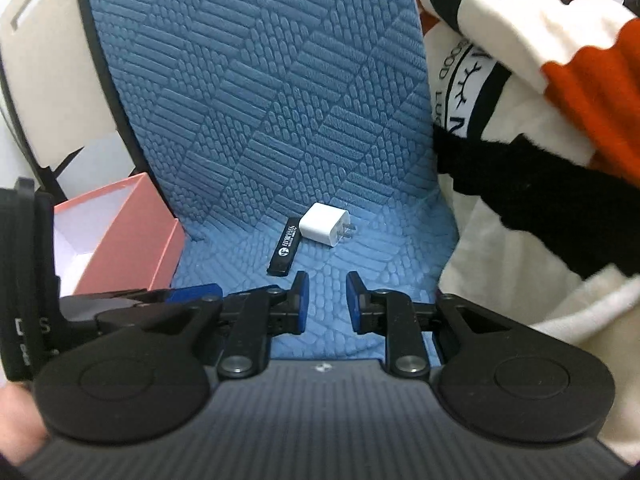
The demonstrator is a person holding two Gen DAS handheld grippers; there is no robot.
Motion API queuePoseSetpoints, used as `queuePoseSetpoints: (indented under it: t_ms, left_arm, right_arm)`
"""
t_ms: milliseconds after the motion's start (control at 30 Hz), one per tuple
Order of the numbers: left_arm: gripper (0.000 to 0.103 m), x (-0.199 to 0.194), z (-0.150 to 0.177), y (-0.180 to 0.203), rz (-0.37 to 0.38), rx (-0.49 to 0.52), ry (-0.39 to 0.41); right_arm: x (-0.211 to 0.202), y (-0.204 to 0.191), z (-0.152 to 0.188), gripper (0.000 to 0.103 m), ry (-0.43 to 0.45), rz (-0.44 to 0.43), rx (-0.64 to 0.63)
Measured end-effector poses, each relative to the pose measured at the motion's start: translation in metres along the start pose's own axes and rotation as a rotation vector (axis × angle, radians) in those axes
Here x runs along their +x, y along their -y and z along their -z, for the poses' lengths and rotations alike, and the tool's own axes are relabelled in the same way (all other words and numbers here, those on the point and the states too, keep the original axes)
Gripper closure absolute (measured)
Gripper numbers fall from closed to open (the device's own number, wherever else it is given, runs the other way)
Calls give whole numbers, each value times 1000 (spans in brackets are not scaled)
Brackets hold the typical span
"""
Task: Organize rigid objects
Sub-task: 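Close the left gripper on the black USB stick while the right gripper grasps the small white charger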
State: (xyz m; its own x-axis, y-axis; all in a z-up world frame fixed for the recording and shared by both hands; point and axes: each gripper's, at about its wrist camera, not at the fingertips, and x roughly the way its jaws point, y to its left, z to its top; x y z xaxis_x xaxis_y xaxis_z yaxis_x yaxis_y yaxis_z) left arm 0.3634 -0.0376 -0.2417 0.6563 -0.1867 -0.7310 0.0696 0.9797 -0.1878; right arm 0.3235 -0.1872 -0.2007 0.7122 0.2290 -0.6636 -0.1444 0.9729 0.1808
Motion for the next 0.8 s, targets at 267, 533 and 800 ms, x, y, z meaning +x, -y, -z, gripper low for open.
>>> queuePoseSetpoints:
  t_ms: [267, 533, 800]
  left_arm:
    - [39, 29, -18, -8, -22, -8, -21]
    - [40, 52, -31, -16, -27, -29, -30]
    - [40, 73, -41, -29, -11, -47, -42]
  right_arm:
    - [32, 3, -23, 78, 2, -21, 8]
    - [77, 24, -48, 78, -61, -23, 53]
    - [116, 30, -60, 64, -114, -60, 79]
